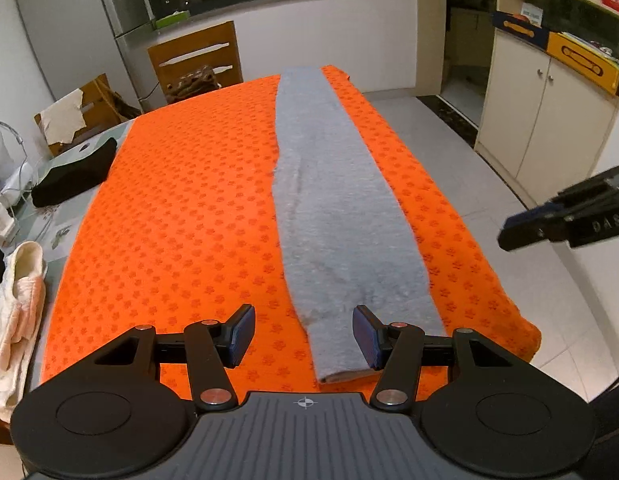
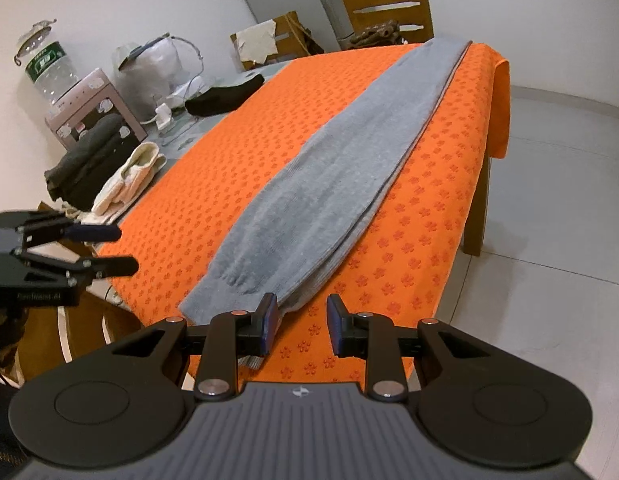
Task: Fold clothes
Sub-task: 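Grasp the cuff end of the grey sweater strip with the right gripper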
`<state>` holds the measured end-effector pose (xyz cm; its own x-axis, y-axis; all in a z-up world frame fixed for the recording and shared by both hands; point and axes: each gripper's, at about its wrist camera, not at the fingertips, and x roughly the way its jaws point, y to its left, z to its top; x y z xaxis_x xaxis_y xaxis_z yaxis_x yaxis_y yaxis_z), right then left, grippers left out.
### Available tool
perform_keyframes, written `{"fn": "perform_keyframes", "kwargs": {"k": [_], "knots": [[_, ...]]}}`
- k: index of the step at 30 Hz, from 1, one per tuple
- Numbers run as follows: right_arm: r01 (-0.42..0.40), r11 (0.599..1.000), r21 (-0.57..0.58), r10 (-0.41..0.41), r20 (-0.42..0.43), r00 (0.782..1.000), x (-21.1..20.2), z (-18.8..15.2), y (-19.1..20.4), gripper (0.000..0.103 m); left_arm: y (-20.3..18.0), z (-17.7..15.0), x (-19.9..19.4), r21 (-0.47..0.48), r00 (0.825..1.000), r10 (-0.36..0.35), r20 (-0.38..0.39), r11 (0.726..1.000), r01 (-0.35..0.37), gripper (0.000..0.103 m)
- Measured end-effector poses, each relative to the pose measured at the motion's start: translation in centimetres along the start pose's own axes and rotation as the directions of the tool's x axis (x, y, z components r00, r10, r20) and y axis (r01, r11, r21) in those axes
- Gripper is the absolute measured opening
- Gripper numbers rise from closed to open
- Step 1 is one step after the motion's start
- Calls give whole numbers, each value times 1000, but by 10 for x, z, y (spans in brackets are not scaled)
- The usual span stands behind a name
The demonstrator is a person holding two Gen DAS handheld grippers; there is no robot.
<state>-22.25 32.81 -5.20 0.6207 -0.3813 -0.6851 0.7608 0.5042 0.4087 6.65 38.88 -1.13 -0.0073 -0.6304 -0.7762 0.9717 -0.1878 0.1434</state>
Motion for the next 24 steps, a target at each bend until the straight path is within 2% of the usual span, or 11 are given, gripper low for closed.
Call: {"fn": "perform_keyframes", "kwargs": {"k": [9, 11, 15, 16, 20, 24], "knots": [[-38, 998, 43, 41, -64, 997, 24, -1, 2, 33, 13, 6, 10, 43, 1000, -2, 30, 999, 0, 57], [-51, 996, 69, 57, -79, 995, 32, -2, 2, 39, 17, 6, 13, 65, 999, -22, 41, 998, 20, 57], [-53, 985, 163, 71, -106, 992, 54, -6, -1, 41, 21, 6, 20, 137, 994, -96, 48, 987, 88, 58], [-53, 980, 191, 75, -112, 991, 59, -8, -2, 44, 23, 5, 23, 155, 991, -123, 46, 981, 115, 58], [-50, 963, 263, 90, -144, 985, 83, -19, 1, 47, 29, 1, 36, 221, 969, -243, 30, 948, 231, 58], [-41, 947, 320, 92, -147, 985, 100, -26, 4, 46, 38, -4, 48, 278, 928, -373, 12, 892, 355, 58]]}}
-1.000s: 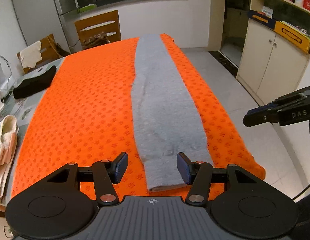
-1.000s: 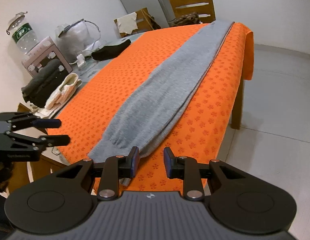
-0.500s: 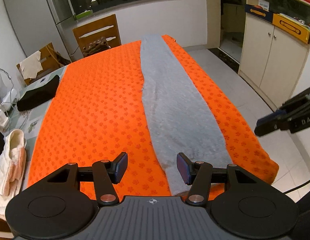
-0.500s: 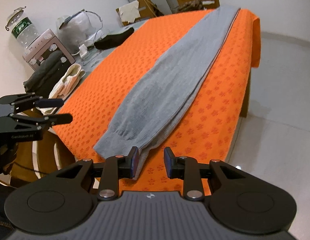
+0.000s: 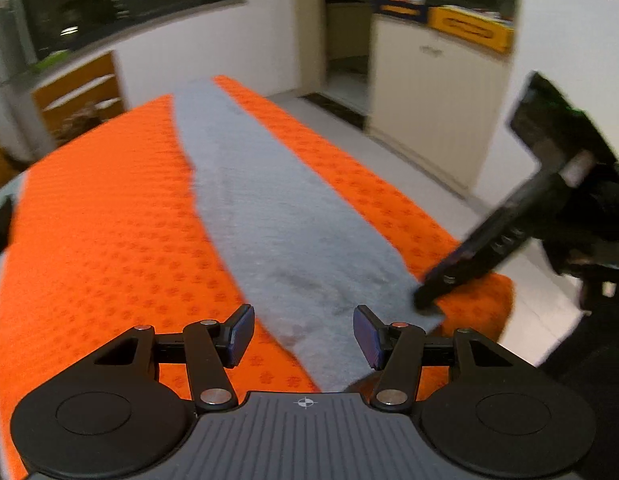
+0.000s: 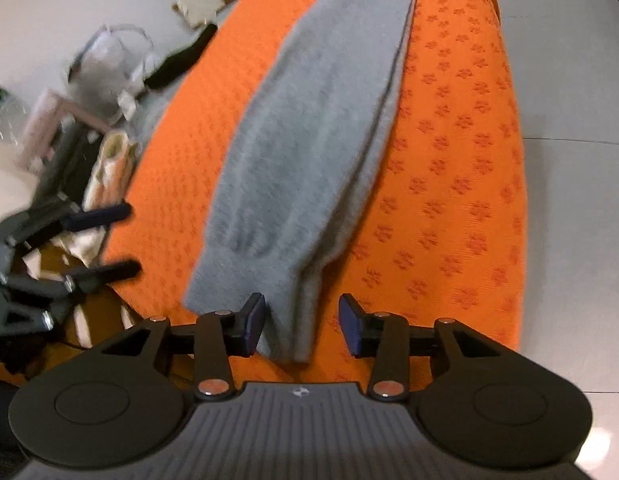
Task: Fold clothes
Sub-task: 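Grasp the cuff end of the grey sweater strip with the right gripper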
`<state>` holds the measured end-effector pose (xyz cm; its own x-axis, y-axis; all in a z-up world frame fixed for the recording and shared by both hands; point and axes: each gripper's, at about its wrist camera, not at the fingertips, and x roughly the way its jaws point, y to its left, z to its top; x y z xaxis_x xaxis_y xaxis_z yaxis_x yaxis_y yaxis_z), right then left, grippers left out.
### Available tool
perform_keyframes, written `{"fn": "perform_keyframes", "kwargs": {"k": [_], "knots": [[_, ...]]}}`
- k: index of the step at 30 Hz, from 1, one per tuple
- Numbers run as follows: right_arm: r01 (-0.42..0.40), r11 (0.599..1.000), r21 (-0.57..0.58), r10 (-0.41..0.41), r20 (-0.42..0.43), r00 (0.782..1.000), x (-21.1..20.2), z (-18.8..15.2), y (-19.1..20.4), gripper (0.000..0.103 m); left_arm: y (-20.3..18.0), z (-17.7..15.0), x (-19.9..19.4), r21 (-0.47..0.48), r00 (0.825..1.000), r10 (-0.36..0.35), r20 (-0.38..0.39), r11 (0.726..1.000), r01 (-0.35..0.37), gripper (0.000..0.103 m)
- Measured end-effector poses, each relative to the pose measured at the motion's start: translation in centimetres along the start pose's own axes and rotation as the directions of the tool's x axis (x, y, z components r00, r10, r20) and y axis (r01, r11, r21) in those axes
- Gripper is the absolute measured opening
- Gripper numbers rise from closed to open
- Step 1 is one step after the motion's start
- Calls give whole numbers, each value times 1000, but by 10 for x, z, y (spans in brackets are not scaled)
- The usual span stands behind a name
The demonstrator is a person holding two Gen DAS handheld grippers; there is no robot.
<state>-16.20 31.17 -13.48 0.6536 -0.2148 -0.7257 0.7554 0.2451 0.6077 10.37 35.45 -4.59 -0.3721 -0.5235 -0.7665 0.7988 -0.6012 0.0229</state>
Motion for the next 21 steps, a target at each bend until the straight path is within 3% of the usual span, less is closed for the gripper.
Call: {"fn": "perform_keyframes", "kwargs": {"k": [1, 2, 3, 5, 10, 14, 18, 21], "knots": [[-3, 1000, 11, 3, 8, 1000, 2, -1, 1, 45, 2, -2, 2, 18, 1000, -31, 4, 999, 31, 58], [-18, 999, 45, 17, 15, 1000, 2, -1, 1, 30, 4, -4, 4, 36, 998, -62, 6, 997, 62, 58], [-32, 996, 79, 31, 21, 999, 2, -1, 1, 23, 4, -6, 6, 60, 996, -85, 7, 995, 85, 58], [-62, 987, 146, 58, 36, 998, 1, -2, 1, 17, 3, -9, 12, 120, 992, -124, 9, 985, 122, 60], [-139, 941, 309, 119, 81, 990, 0, -2, 2, 16, -15, -13, 25, 272, 983, -185, 17, 947, 173, 62], [-191, 879, 436, 156, 116, 981, -1, 1, 2, 16, -26, -9, 30, 301, 975, -216, 49, 934, 192, 64], [-239, 792, 561, 187, 150, 971, 1, 2, 0, 16, -36, -14, 32, 329, 977, -196, 82, 931, 159, 66], [-281, 722, 632, 212, 184, 960, 1, 1, -5, 16, -42, -26, 34, 332, 987, -109, 118, 941, 64, 66]]}}
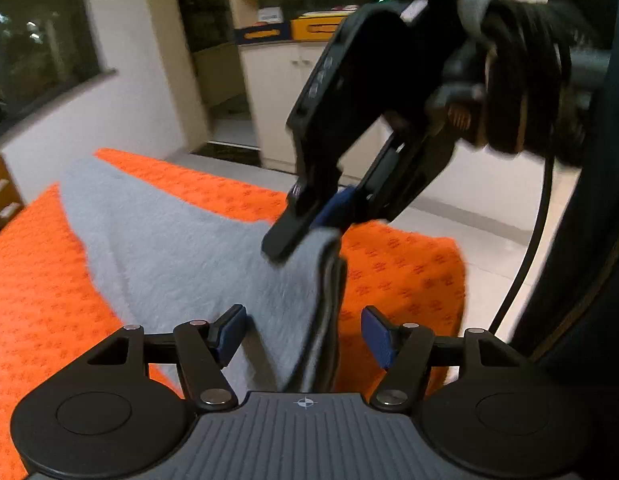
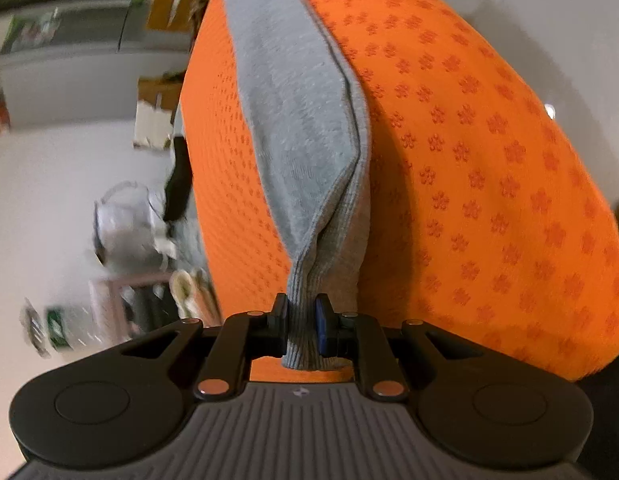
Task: Fold clothes
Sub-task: 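Grasp the cuff end of the grey sweater strip with the right gripper, then lift and fold the strip end over with the right gripper while the left gripper grasps it too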
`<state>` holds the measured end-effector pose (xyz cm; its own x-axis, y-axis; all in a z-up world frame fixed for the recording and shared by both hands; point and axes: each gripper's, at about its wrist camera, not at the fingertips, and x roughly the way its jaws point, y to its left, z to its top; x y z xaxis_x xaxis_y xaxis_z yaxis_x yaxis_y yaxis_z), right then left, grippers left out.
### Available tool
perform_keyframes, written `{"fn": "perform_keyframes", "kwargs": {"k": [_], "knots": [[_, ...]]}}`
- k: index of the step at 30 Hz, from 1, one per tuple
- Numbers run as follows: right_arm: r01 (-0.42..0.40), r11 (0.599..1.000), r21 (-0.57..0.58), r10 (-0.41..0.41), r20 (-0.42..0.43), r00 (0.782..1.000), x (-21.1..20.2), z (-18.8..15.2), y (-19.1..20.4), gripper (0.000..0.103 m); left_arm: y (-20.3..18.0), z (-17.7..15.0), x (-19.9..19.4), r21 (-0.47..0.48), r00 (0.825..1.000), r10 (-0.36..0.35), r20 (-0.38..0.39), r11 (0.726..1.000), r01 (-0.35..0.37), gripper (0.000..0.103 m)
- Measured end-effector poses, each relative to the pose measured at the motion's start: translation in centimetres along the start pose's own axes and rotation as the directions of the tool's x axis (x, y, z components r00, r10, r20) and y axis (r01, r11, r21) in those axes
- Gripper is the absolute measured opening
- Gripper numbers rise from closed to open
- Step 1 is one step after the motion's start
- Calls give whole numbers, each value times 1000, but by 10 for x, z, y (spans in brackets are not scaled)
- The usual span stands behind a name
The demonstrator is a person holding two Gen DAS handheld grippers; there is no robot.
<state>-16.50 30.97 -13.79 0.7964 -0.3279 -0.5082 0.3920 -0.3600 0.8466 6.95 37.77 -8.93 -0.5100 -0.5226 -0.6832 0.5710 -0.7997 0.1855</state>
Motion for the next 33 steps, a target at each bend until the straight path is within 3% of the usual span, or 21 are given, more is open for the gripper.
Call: {"fn": "perform_keyframes", "kwargs": {"k": [9, 10, 11, 12, 13, 16, 18, 19, 21, 25, 28, 33], "knots": [[-93, 977, 192, 87, 38, 995, -12, -1, -22, 16, -14, -24, 1, 73, 990, 138, 8, 988, -138, 65], [-97, 974, 204, 90, 40, 995, -13, -1, -26, 16, -15, -26, 1, 91, 987, 159, 18, 983, -160, 58], [-93, 975, 203, 86, 42, 995, -16, -1, -30, 16, -15, -28, 2, 105, 984, 175, 26, 979, -176, 45], [-75, 980, 183, 68, 42, 997, -16, -2, -29, 16, -14, -29, 2, 116, 983, 181, 30, 976, -183, 35], [-56, 985, 160, 50, 42, 998, -17, -2, -29, 19, -13, -30, 0, 126, 982, 184, 38, 974, -187, 17], [51, 998, -24, -50, 22, 999, -19, -2, -16, 22, -9, -29, -4, 138, 983, 178, 49, 973, -183, 16], [142, 964, -226, -140, 22, 990, -23, -8, 2, 22, -8, -29, -6, 146, 984, 169, 48, 974, -175, 16], [184, 927, -326, -185, 29, 982, -25, -11, 11, 23, -7, -29, -7, 151, 985, 165, 48, 974, -171, 16], [254, 803, -539, -260, 66, 963, -28, -24, 33, 31, -6, -27, -6, 160, 987, 156, 45, 974, -161, 16], [307, 485, -819, -317, 162, 934, -31, -56, 59, 46, -1, -19, -5, 148, 992, 124, 20, 981, -126, 16], [305, 258, -917, -304, 222, 926, -30, -77, 61, 54, 5, -10, -12, 82, 996, 88, -7, 993, -87, 16], [280, 12, -960, -266, 267, 926, -16, -105, 61, 64, 23, 9, -11, -14, 998, 41, -48, 999, -42, 16]]}}
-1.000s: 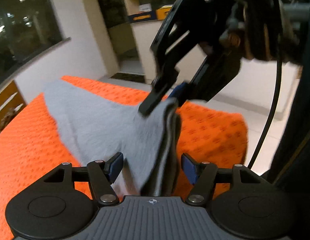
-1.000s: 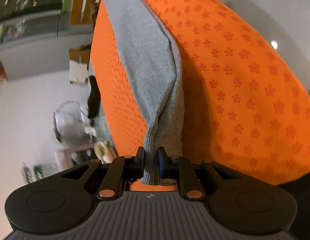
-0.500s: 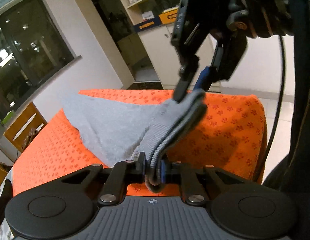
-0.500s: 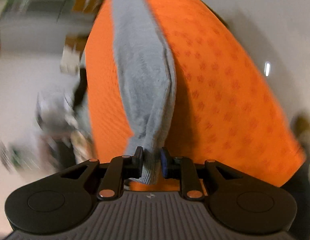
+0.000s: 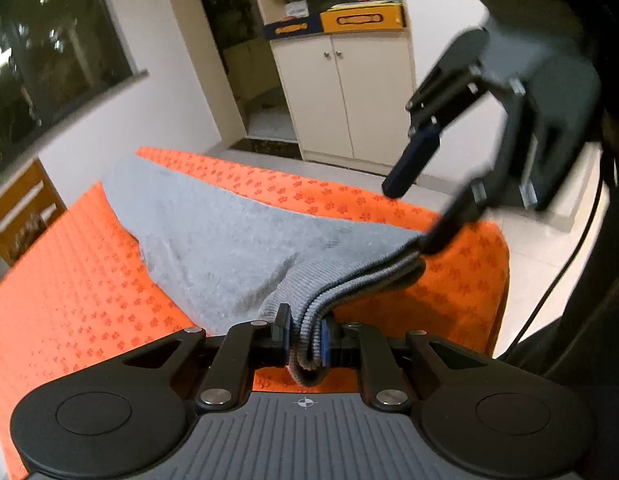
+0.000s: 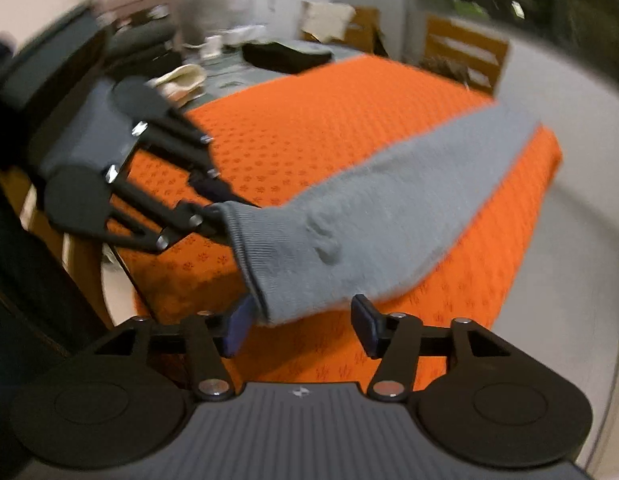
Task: Fold clothes
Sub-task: 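Lift and fold the strip end over with the right gripper while the left gripper grasps it too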
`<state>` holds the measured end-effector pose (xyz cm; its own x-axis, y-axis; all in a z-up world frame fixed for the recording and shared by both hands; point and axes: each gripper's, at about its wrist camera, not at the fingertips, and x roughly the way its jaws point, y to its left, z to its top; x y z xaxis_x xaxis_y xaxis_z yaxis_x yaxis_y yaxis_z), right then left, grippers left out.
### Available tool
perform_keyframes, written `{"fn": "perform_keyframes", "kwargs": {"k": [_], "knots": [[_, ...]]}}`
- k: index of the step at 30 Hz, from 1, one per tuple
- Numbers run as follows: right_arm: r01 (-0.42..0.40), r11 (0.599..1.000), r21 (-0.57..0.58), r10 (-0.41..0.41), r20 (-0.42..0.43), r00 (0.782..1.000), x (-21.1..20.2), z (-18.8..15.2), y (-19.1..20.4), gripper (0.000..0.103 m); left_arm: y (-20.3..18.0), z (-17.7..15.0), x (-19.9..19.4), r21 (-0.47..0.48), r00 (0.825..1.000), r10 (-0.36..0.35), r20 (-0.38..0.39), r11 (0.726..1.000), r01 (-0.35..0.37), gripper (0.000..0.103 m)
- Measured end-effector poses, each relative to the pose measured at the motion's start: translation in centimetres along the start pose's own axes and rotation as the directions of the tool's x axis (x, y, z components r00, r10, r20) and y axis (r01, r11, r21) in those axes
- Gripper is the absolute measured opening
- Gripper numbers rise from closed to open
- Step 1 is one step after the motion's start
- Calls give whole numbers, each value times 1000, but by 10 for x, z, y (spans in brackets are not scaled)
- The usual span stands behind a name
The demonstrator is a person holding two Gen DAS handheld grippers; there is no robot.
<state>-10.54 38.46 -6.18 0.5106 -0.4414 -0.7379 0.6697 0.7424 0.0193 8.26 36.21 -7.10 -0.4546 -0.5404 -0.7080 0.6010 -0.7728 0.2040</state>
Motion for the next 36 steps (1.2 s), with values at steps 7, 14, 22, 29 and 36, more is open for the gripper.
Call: {"fn": "perform_keyframes", "kwargs": {"k": [7, 14, 22, 29, 36], "knots": [[115, 966, -233, -103, 66, 993, 20, 1, 26, 67, 22, 16, 6, -139, 997, -69, -45, 988, 62, 17], [211, 940, -268, -191, 98, 977, 28, 9, 23, 18, 16, 2, 7, -61, 998, -62, 14, 996, 63, 35], [165, 954, -249, -150, 76, 986, 23, 22, 18, 18, -18, -23, 16, 271, 990, 46, 135, 959, -82, 31], [87, 966, -245, -79, 43, 996, 0, 21, 25, 17, -22, -24, -11, 322, 987, -15, 161, 946, -38, 16], [-64, 973, -224, 46, -84, 995, -16, 22, 37, 17, -19, -19, -31, 260, 984, -171, 56, 954, 151, 16]]}}
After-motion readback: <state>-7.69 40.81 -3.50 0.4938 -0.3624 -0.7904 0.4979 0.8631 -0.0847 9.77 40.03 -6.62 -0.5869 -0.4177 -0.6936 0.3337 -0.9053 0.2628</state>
